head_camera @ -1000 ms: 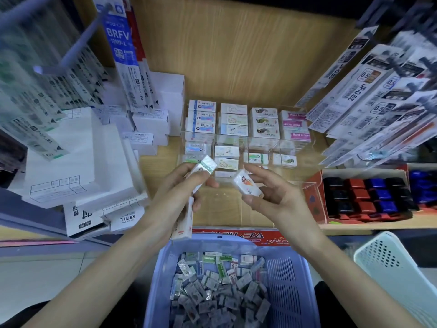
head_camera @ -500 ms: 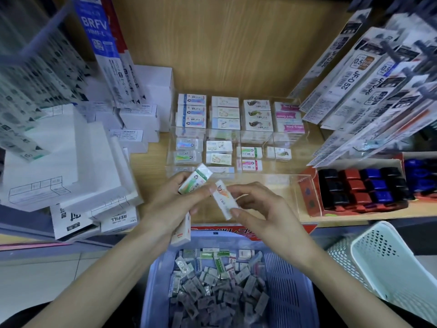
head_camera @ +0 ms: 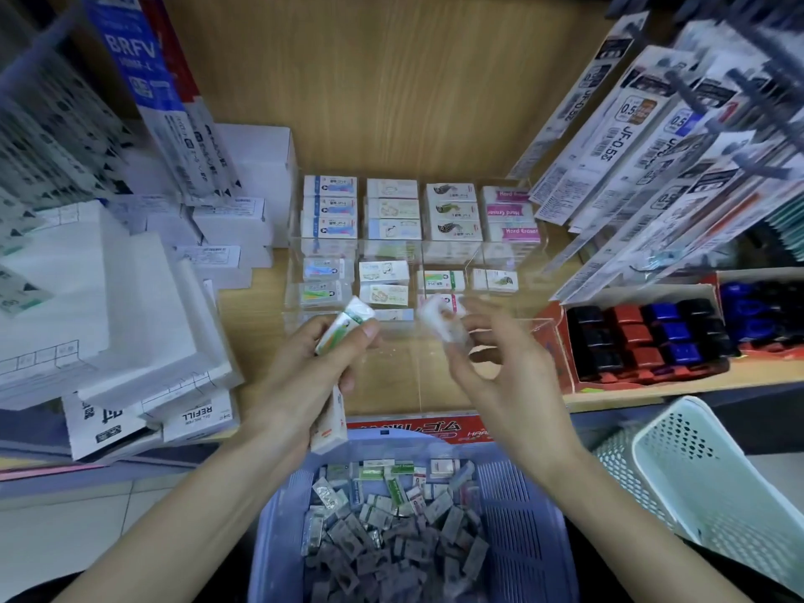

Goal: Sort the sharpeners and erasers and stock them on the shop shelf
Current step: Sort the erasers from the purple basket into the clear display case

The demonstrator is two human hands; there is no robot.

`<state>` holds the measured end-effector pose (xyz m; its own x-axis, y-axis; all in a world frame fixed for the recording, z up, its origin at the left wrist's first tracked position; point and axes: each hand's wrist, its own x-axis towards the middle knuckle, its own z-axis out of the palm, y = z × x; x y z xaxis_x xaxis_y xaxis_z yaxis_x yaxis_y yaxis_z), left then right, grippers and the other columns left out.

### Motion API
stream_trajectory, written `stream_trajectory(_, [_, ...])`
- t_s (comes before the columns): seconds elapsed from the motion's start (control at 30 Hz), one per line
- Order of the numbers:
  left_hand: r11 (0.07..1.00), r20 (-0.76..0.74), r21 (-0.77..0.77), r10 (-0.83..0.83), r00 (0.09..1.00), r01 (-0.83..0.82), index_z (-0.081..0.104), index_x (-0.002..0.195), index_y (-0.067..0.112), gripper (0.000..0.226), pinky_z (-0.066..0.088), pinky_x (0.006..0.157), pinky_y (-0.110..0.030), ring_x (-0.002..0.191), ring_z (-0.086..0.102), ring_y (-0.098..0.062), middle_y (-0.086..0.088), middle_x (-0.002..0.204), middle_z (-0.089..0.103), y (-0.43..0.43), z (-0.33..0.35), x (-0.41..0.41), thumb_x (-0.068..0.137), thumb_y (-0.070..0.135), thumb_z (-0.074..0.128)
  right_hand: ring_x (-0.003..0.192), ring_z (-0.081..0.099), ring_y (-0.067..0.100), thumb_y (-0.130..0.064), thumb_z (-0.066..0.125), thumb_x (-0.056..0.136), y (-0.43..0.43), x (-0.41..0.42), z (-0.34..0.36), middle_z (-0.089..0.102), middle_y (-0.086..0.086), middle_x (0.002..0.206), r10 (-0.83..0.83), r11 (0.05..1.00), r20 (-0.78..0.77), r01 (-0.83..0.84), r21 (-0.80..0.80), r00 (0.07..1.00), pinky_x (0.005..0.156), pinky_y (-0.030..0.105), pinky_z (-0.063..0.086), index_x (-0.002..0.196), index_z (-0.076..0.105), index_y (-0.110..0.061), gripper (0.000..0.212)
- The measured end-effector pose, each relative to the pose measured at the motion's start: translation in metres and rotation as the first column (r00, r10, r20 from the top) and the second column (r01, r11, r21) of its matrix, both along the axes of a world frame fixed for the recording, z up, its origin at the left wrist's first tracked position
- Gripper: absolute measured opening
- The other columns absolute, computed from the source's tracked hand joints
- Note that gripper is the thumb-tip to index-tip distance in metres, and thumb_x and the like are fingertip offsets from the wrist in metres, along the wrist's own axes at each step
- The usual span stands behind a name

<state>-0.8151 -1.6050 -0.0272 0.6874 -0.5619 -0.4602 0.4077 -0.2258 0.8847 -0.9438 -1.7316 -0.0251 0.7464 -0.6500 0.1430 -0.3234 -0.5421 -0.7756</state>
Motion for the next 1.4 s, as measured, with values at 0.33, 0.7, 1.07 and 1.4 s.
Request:
stream_trajectory(0.33, [1.0,-0.017,-0.001,-0.02,1.0,0.02,0.064,0.101,0.022,0.04,0.027,0.04,-0.015,0.042,0.032,-0.007,0.004,0.085,0.072,0.0,0.005,0.002,0.068,0.044,0.064,0.094,0.054,0.023,-0.009,0.061,0.084,-0.085,0.02,-0.01,0.061,0.011,0.108,-0.193,0.953,-0.192,0.137,-0.269,0.962,0.077,0.034,0.043,0.132,0.045,-0.018,0.052])
stream_trajectory(0.7, [0.999,-0.016,-0.003,-0.033,0.999,0.033,0.066,0.098,0.022,0.04,0.026,0.042,-0.017,0.043,0.033,-0.008,0.003,0.084,0.072,-0.003,0.003,0.005,0.066,0.047,0.064,0.099,0.058,0.037,0.006,0.054,0.083,-0.091,0.024,-0.014,0.056,0.018,0.117,-0.212,0.901,-0.402,0.019,-0.434,0.891,0.076,0.037,0.047,0.133,0.04,-0.006,0.053])
stream_trajectory(1.07, [0.999,-0.019,-0.01,-0.043,0.999,0.043,0.065,0.102,0.024,0.042,0.024,0.048,-0.023,0.044,0.033,-0.009,0.003,0.084,0.072,-0.004,0.006,0.003,0.067,0.047,0.064,0.097,0.051,0.029,-0.006,0.058,0.083,-0.103,0.022,0.003,0.05,0.011,0.11,-0.103,0.932,-0.441,-0.068,-0.355,0.892,0.072,0.032,0.04,0.134,0.04,-0.017,0.055])
stream_trajectory(1.4, [0.999,-0.03,-0.022,-0.042,0.999,0.041,0.066,0.101,0.023,0.039,0.024,0.049,-0.023,0.043,0.033,-0.008,0.001,0.084,0.072,-0.004,0.005,0.004,0.069,0.046,0.065,0.08,0.051,0.021,-0.01,0.049,0.091,-0.094,0.019,0.003,0.039,0.003,0.099,-0.109,0.978,-0.383,0.03,-0.206,0.917,0.081,0.031,0.047,0.124,0.058,-0.026,0.038])
